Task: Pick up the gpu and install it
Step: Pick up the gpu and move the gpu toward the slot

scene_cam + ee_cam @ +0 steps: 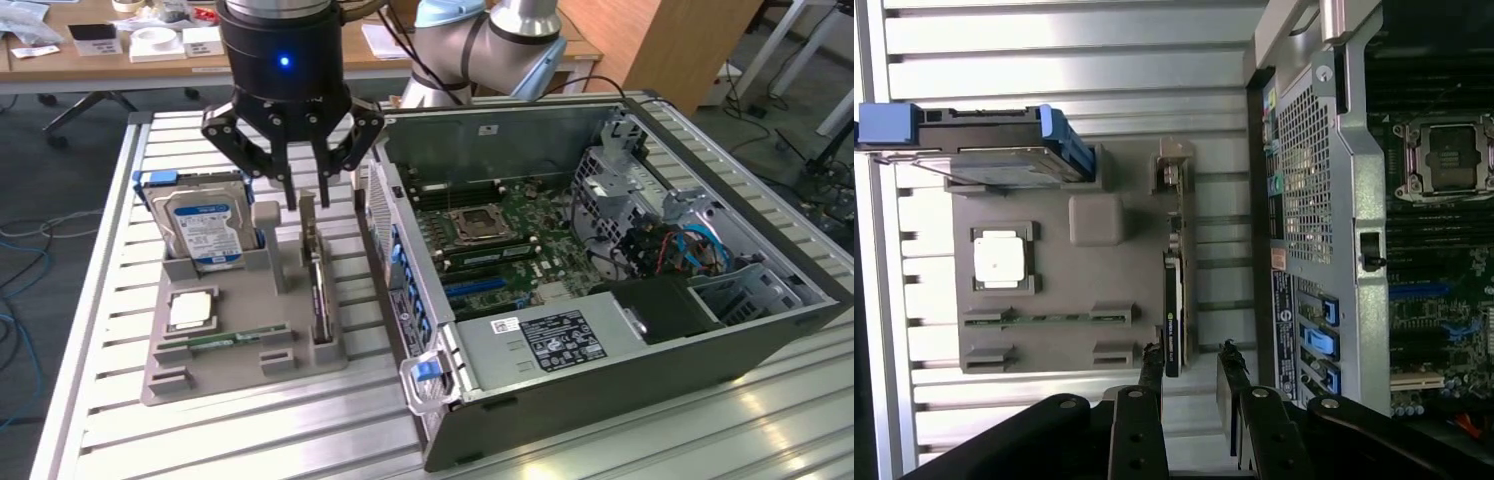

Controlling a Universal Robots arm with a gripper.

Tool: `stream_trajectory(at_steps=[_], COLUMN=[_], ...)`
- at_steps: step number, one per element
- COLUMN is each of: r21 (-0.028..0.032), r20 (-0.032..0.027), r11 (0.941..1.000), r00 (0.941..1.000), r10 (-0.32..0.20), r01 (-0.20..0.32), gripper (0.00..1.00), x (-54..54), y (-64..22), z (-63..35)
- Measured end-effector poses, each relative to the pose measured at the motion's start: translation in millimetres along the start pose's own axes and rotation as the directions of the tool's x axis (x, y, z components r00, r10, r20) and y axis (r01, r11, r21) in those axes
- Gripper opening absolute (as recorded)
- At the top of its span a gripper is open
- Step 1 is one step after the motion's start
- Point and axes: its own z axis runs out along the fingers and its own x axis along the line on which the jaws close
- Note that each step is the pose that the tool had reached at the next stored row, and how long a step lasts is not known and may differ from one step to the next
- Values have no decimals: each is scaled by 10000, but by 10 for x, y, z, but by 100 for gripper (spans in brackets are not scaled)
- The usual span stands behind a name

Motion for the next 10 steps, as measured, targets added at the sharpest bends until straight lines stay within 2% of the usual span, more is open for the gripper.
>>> stream_trajectory(at_steps=[10], r21=[-1], r20=[1], r11=[10000], r00=[10000], r10=[0], r01=[0], gripper=[36], x=[0], y=[0], z=[15])
